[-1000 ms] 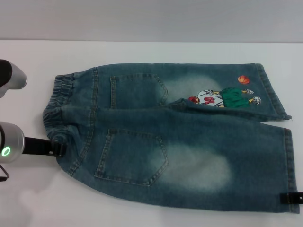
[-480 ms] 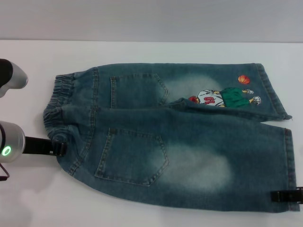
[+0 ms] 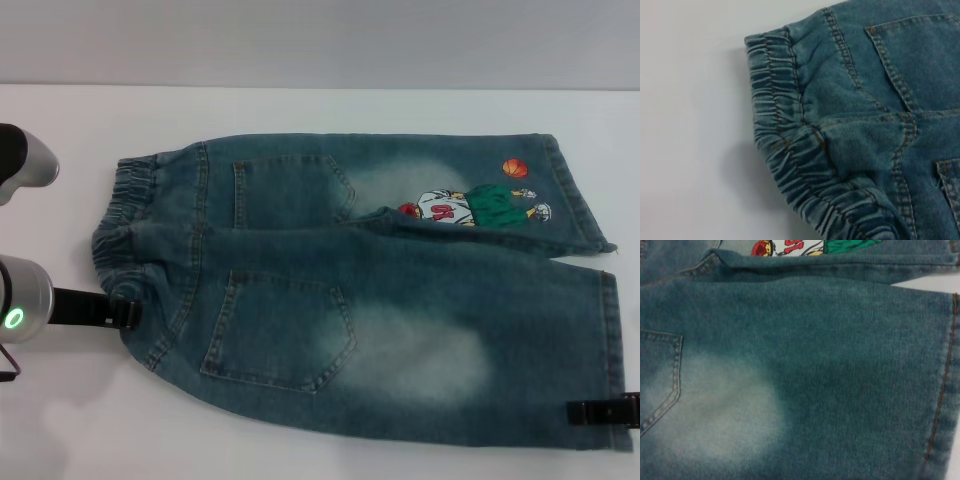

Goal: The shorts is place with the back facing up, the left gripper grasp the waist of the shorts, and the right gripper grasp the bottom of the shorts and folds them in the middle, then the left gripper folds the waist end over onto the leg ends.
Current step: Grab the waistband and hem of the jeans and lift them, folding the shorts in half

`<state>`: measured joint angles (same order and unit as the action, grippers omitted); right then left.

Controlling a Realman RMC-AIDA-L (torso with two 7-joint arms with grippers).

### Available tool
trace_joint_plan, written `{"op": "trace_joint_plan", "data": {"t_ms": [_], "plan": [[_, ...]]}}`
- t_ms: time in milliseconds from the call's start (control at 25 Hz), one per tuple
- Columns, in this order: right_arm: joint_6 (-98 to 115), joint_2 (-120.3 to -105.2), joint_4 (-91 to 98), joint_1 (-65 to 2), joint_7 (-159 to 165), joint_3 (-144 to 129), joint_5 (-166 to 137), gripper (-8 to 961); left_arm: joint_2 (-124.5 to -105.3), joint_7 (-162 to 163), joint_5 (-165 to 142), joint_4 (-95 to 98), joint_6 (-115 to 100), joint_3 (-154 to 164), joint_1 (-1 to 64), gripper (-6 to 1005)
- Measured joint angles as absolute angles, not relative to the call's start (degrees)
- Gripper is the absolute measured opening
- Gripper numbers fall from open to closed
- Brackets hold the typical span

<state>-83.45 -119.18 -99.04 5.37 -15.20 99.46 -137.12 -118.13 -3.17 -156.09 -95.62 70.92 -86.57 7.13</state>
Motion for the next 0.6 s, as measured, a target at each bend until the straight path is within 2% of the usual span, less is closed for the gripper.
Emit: {"op": "trace_joint_plan", "data": {"t_ms": [600], "plan": [[-84.89, -118.83, -99.12, 5.30, -14.70, 99.65, -138.39, 706, -118.12, -3.16, -156.10, -95.62, 70.93, -86.57, 7.12, 196]]}}
